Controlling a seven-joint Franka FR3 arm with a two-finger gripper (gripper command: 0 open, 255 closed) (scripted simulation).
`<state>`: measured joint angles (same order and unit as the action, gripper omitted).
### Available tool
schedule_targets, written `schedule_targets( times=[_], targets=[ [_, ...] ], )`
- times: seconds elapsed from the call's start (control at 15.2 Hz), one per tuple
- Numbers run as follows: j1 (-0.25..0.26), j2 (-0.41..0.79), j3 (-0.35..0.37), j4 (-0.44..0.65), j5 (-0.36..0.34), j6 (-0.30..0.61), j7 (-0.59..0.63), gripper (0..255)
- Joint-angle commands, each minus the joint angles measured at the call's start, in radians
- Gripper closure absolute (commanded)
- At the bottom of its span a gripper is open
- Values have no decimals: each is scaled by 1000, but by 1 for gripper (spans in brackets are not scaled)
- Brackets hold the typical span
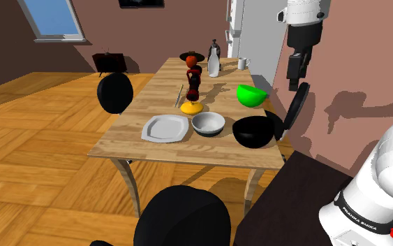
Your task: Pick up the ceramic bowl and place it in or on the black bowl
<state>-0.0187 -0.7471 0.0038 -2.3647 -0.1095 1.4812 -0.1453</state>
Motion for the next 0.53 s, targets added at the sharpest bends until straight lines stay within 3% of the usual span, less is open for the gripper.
schedule_targets(
  times=[0.0, 0.46],
  targets=[
    [0, 0, 0, 0, 0, 0, 0, 0],
    [9, 178, 46, -45, -5, 244, 76, 0]
  ],
)
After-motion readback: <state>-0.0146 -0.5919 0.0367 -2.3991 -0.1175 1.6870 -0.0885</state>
